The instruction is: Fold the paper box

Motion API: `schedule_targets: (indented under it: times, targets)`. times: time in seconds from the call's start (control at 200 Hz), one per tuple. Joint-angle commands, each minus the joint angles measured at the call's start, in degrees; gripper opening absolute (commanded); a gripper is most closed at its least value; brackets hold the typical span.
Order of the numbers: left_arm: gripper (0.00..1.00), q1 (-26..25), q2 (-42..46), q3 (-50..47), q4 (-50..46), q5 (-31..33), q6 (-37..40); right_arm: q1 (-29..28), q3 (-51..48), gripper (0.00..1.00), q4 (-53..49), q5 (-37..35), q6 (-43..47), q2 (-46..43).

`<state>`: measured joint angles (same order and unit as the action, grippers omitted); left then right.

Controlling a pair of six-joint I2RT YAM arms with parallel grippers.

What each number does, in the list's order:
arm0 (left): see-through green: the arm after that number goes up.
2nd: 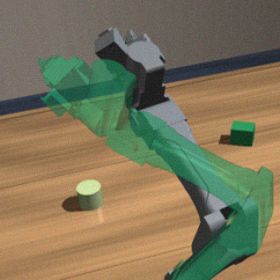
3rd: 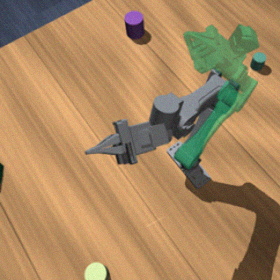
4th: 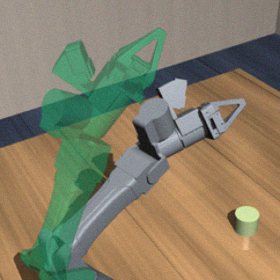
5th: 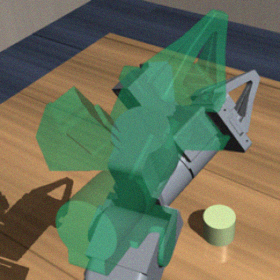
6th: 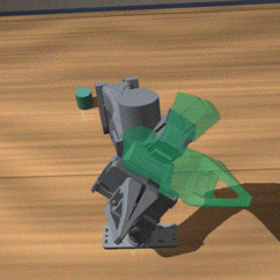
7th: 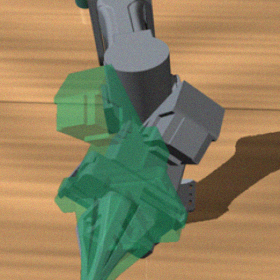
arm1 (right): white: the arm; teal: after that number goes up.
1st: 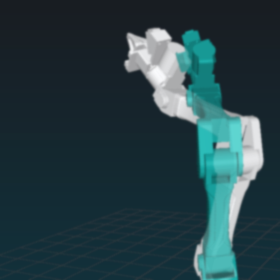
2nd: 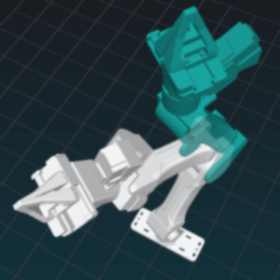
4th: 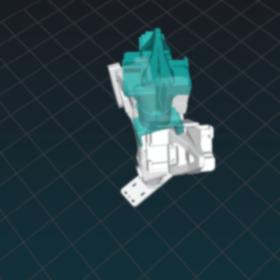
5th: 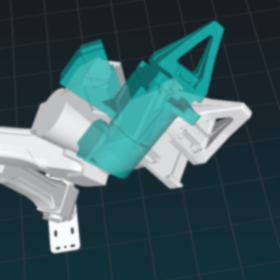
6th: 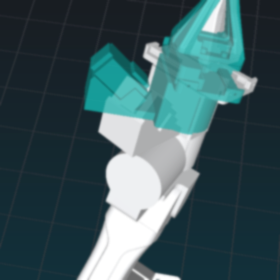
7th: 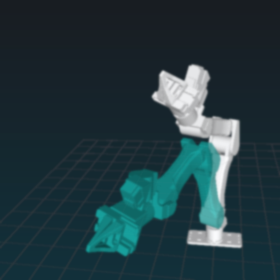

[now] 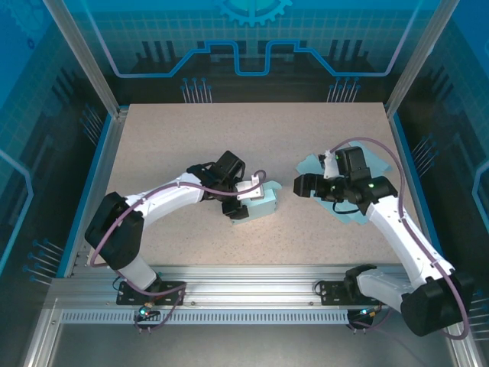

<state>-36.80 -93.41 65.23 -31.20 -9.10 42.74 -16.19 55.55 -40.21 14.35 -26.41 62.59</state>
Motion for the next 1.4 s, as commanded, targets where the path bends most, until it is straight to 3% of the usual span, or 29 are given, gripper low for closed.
schedule_targets:
  times: [0.0, 0.185, 0.35, 0.495, 0.66, 0.845, 0.996, 1.181, 1.396]
  targets:
    - [0.74, 0.3, 1.8, 1.5, -0.3, -1.4, 1.0, -3.2, 3.1, 0.84, -2.2, -5.5, 3.2, 0.7]
    - [0.98, 0.3, 9.0, 0.3, 2.6, -2.0, -1.0, -6.9, 4.9, 0.8, -0.5, -8.8, 5.5, 1.9]
    - [0.99, 0.2, 20.4, -5.2, 12.8, 0.0, -8.1, -8.1, 5.7, 0.79, 1.4, -10.4, 6.6, 3.1]
    - [0.99, 0.4, 29.6, -9.9, 19.8, 9.4, -24.2, -9.1, 7.0, 0.76, 2.1, -11.9, 7.7, 5.1]
    - [0.99, 0.5, 36.2, -13.8, 14.1, 20.9, -44.2, -10.6, 8.8, 0.74, 2.1, -13.4, 9.5, 8.9]
    - [0.84, 0.6, 39.9, -19.3, 5.7, 21.8, -58.3, -12.4, 10.8, 0.67, 2.5, -13.7, 12.2, 13.6]
    - [0.73, 0.5, 42.3, -23.3, 6.0, 18.8, -65.8, -13.5, 12.4, 0.57, 3.1, -12.0, 14.7, 17.5]
    - [0.63, 0.5, 41.1, -25.8, 8.2, 17.9, -70.4, -15.0, 14.5, 0.55, 3.1, -13.9, 16.6, 22.0]
    - [0.57, 0.5, 37.2, -25.0, 10.4, 16.5, -70.4, -15.0, 15.1, 0.55, 3.2, -15.6, 17.1, 23.4]
